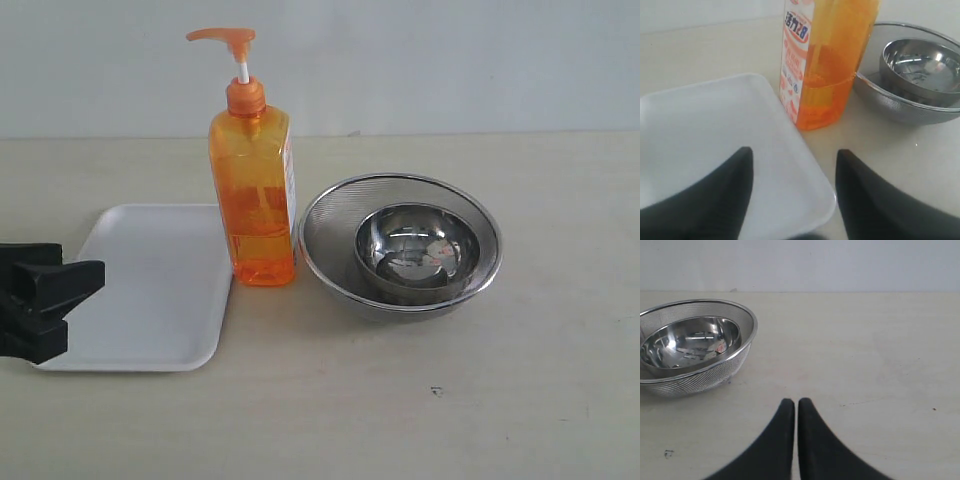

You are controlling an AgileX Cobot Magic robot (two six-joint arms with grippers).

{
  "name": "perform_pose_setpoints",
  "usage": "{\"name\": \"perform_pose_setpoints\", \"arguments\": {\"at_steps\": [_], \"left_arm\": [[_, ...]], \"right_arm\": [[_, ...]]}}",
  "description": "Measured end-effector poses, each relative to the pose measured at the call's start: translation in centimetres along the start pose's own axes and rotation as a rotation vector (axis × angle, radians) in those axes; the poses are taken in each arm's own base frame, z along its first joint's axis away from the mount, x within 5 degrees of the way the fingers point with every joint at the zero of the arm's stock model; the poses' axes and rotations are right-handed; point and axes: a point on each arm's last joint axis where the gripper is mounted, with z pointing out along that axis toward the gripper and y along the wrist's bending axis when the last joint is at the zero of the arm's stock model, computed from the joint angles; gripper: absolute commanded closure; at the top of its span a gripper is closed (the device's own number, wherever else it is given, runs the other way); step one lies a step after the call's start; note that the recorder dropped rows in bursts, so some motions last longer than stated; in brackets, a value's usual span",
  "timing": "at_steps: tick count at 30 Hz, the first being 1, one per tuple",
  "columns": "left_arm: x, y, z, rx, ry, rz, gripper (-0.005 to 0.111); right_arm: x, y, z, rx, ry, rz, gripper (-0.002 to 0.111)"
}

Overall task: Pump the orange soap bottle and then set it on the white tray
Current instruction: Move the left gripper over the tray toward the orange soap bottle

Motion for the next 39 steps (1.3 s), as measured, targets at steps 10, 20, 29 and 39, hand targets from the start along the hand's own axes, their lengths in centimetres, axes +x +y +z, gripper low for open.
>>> {"name": "perform_pose_setpoints", "arguments": {"at_steps": [10,20,29,39], "left_arm": [[-0.8,-1.9,0.1,0.140,-0.076,-0.055,0.058],[0.0,-2.9,0.6,-0.019,0.018,0.118,0.058],[-2.0,-5.4,1.1,0.113,-0.299,0.148,0.058],[-0.4,-5.6,3.9,0.137,-0.258,0.054,0.058]], "right_arm": [[0.0,0.0,0.0,0.000,0.000,0.000,0.108],[0.0,0.0,0.0,0.000,0.000,0.000,0.108],[0.0,0.0,0.0,0.000,0.000,0.000,0.108],[0.0,0.0,0.0,-0.002,0.000,0.006,0.108]]}}
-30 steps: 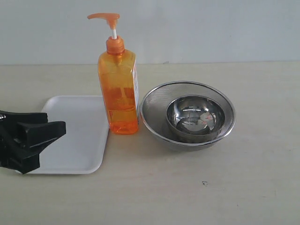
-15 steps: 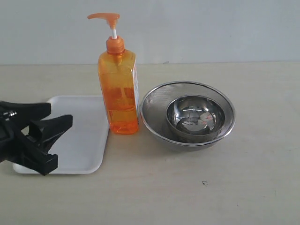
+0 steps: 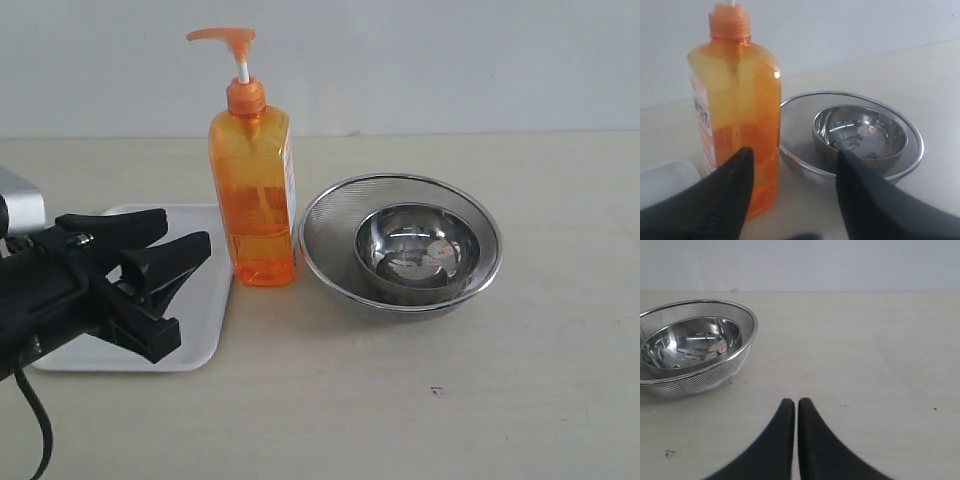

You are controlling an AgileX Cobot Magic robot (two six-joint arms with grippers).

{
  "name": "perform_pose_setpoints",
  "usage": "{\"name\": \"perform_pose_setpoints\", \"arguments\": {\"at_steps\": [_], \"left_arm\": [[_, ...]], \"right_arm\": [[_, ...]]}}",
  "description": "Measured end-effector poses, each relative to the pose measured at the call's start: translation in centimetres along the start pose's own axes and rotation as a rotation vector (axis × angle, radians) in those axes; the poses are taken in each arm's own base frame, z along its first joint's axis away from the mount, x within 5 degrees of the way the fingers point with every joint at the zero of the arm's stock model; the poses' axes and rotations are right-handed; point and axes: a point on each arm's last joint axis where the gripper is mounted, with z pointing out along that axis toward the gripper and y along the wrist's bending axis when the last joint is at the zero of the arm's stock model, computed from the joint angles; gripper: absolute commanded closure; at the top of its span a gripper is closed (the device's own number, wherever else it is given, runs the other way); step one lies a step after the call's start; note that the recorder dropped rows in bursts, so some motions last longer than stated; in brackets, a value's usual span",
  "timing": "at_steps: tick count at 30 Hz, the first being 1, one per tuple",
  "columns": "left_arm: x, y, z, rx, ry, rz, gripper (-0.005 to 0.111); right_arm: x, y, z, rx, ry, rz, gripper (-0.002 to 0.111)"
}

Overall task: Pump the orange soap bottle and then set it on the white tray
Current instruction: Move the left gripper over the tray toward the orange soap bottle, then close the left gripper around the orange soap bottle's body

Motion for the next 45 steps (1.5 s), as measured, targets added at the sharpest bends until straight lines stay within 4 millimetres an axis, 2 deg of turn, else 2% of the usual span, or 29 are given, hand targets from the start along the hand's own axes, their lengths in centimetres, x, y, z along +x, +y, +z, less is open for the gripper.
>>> {"name": "perform_pose_setpoints", "arguments": {"at_steps": [3,7,9,14,20,28,33,45], "left_arm": [[0.2,0.3,0.2,-0.027,-0.003,-0.032,0.053],[0.3,0.4,0.4,-0.043,-0.014,-0.050,0.032],[0.3,0.5,0.4,-0.045,-0.014,-0.059,0.027],[0.2,0.6,0.5,-0.052,-0.051,-0.084,0.027],[1.1,0.7,1.4,-0.060,-0.067,-0.105,0.027],[2.2,0.9,4.6,-0.050,-0.026,-0.135,0.027],[2.4,0.9,5.9,-0.040,-0.023,-0.148,0.027],[0.7,0.7,7.9,-0.013,-0.064,-0.135,0.027]], "right_arm": [[0.0,0.0,0.0,0.000,0.000,0.000,0.108],[0.0,0.0,0.0,0.000,0.000,0.000,0.108],[0.0,0.0,0.0,0.000,0.000,0.000,0.108],[0.0,0.0,0.0,0.000,0.000,0.000,0.108],[0.0,0.0,0.0,0.000,0.000,0.000,0.108],[0.0,0.0,0.0,0.000,0.000,0.000,0.108],[0.0,0.0,0.0,0.000,0.000,0.000,0.108],[0.0,0.0,0.0,0.000,0.000,0.000,0.108]]}}
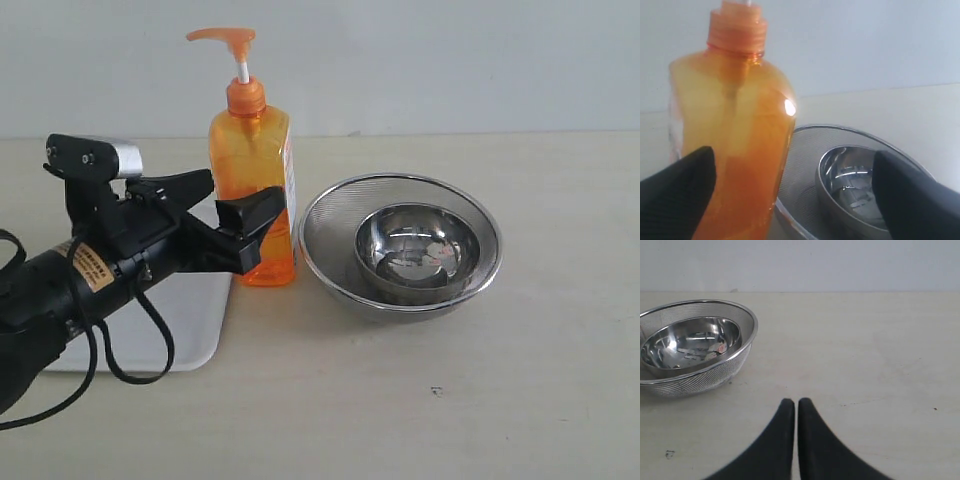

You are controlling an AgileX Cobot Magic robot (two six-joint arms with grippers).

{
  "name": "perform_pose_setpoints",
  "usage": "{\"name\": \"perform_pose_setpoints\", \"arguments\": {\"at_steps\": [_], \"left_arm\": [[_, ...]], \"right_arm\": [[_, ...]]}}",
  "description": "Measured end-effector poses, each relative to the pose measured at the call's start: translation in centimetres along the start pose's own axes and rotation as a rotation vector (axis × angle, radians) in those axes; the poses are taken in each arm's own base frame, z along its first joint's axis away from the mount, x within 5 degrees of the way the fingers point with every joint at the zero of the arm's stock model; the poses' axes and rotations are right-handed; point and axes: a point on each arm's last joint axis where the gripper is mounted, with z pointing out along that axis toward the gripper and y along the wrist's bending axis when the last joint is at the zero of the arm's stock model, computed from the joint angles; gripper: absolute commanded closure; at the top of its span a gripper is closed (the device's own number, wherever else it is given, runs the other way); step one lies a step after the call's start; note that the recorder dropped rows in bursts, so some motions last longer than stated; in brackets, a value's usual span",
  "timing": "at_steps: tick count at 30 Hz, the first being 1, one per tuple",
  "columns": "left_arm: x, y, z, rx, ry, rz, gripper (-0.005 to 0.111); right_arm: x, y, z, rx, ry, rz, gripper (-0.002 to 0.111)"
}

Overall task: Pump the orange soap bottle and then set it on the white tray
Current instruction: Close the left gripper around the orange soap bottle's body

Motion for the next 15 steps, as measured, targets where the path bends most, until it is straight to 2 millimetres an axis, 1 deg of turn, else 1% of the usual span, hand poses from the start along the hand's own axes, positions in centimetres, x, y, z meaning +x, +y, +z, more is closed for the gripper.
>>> {"name": "perform_pose_setpoints", "arguments": {"at_steps": [5,7,15], "left_arm": [[-0.5,-0.1,0.7,0.006,0.005,0.006,0.014],[-0.5,0.0,0.9,-0.007,0.014,-0.001,0.011],[-0.5,0.4,1.6,-0.055,0.052,-0.029,0.011]], "right_arm": [[0.0,0.0,0.0,0.000,0.000,0.000,0.108],[0.0,0.0,0.0,0.000,0.000,0.000,0.108],[0.0,0.0,0.0,0.000,0.000,0.000,0.108]]}}
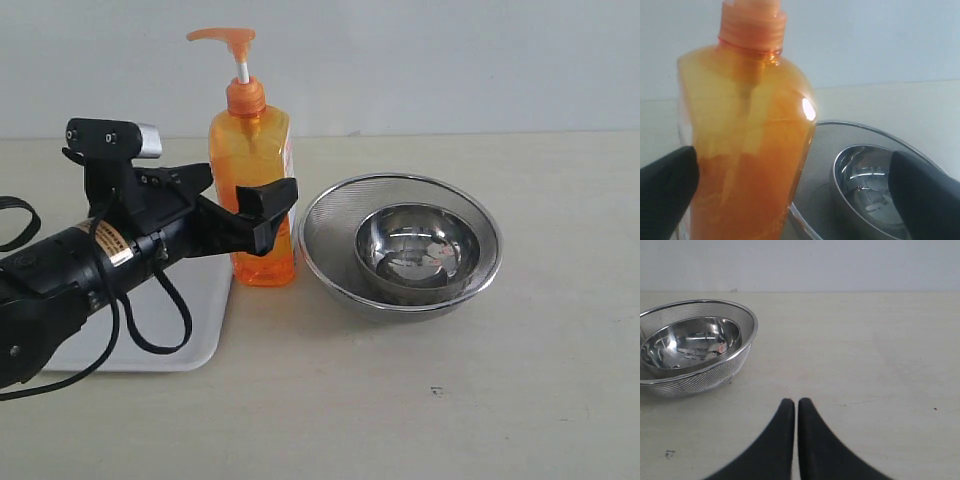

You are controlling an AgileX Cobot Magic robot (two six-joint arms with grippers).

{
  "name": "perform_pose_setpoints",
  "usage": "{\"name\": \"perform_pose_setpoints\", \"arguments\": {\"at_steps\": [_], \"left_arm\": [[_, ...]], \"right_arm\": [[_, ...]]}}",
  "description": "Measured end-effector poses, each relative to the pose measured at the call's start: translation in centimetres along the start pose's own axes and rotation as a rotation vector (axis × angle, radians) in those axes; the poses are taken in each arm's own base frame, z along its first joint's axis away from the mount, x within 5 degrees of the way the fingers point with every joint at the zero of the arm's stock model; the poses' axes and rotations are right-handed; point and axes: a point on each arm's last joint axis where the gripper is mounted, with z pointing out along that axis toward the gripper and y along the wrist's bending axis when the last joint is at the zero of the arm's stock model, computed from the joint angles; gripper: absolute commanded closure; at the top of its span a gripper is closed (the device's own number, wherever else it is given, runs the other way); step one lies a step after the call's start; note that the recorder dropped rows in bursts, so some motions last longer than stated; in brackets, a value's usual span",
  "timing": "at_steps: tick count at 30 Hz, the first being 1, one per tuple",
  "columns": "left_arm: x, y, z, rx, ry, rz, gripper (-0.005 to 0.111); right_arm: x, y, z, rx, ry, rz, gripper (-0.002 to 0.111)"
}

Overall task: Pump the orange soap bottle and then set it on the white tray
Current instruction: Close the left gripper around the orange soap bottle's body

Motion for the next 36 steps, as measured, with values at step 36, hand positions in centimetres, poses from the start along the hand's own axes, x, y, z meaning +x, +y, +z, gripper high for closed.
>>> {"name": "perform_pose_setpoints", "arguments": {"at_steps": [36], "left_arm": [[1.5,1.4,2.9,-0.097,-0.102,0.026,0.011]], "right_arm": [[0.0,0.0,0.0,0.000,0.000,0.000,0.108]]}}
